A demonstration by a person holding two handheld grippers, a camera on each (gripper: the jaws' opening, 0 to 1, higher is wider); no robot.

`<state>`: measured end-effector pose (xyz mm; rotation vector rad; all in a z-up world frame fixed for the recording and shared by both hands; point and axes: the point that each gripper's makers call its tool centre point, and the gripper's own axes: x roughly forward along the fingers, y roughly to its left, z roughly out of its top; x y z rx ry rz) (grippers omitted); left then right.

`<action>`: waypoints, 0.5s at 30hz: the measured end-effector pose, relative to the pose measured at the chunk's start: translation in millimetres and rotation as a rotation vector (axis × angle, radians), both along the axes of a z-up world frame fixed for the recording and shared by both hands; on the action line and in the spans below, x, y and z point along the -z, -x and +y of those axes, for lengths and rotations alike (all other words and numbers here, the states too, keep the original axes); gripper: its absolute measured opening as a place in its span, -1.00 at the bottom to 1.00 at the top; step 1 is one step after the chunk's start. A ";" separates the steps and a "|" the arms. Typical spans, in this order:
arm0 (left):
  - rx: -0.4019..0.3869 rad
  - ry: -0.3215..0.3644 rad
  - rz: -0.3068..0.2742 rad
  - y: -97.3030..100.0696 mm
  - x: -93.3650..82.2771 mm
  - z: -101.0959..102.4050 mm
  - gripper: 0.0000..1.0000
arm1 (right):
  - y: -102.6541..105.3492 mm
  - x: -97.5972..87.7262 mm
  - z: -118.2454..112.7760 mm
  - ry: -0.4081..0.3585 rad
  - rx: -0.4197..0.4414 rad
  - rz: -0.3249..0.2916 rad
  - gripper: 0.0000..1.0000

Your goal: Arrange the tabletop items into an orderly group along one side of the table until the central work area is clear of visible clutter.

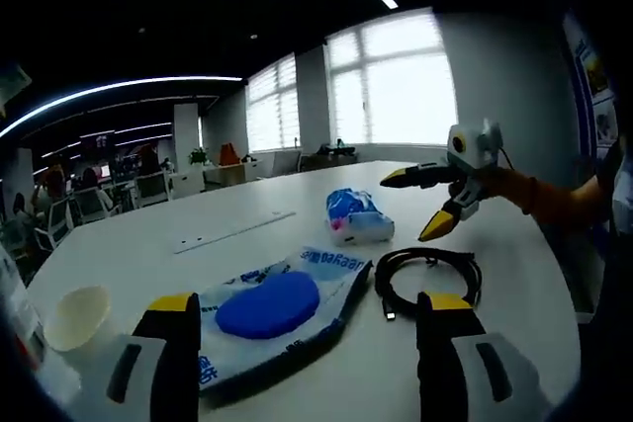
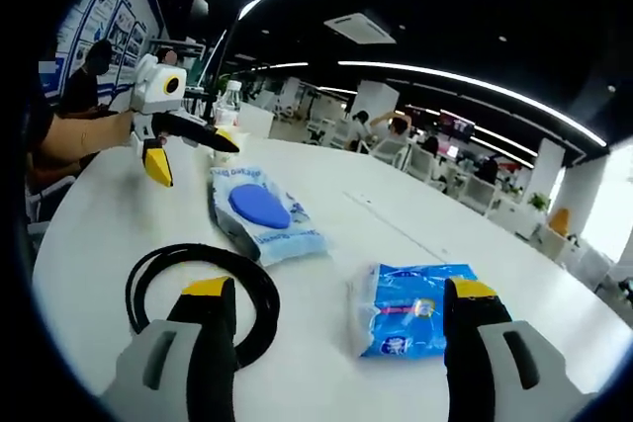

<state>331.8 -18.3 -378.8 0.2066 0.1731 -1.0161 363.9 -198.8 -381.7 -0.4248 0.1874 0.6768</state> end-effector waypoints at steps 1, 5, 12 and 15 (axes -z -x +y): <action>0.008 -0.007 -0.008 1.8 -0.4 -1.4 0.75 | 0.1 -1.3 -2.3 -0.001 0.003 -0.005 0.68; 0.058 0.008 0.005 10.6 -2.8 -10.3 0.60 | 0.8 -1.9 -12.1 0.003 0.019 0.003 0.68; 0.063 -0.007 -0.004 12.3 -3.4 -19.0 0.57 | 4.5 -2.8 -25.5 0.024 0.031 -0.001 0.67; 0.055 -0.042 -0.030 10.9 -0.5 -22.1 0.56 | 3.6 -3.8 -29.6 0.035 0.036 -0.007 0.66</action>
